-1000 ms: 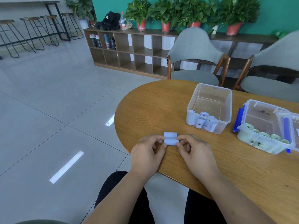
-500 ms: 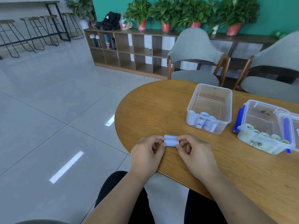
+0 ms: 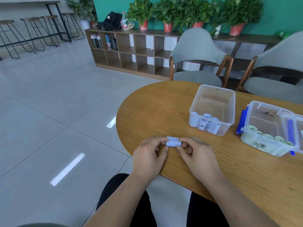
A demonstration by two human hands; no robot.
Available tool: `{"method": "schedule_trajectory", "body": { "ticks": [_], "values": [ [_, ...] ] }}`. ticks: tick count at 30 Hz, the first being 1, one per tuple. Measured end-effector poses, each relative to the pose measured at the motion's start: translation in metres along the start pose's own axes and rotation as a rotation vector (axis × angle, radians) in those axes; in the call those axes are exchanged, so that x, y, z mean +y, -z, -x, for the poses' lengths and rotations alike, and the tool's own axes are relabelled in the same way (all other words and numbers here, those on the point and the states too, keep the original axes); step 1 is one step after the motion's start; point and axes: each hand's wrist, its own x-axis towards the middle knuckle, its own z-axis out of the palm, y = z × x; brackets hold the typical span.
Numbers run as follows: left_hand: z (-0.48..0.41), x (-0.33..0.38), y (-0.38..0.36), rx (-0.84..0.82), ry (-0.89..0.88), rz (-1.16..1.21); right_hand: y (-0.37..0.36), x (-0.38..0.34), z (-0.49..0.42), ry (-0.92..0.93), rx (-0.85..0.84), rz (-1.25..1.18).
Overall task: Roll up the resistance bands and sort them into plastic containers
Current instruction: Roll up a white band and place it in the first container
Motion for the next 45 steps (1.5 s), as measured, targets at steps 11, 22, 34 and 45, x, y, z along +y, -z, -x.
{"method": "schedule_trajectory", "body": {
  "ticks": [11, 22, 34, 45],
  "values": [
    [-0.006, 0.001, -0.003, -0.066, -0.091, -0.100, -0.006, -0.004, -0.002, -0.028, -0.001, 0.125],
    [-0.035, 0.009, -0.008, -0.118, -0.218, -0.279, -0.008, -0.003, -0.004, -0.065, -0.027, 0.186],
    [-0.051, 0.018, -0.002, -0.207, -0.284, -0.416, 0.003, -0.007, -0.025, -0.112, -0.253, 0.284],
    [-0.047, 0.033, 0.010, -0.300, -0.296, -0.333, 0.036, -0.003, -0.028, -0.075, -0.358, 0.190]
  ]
}}
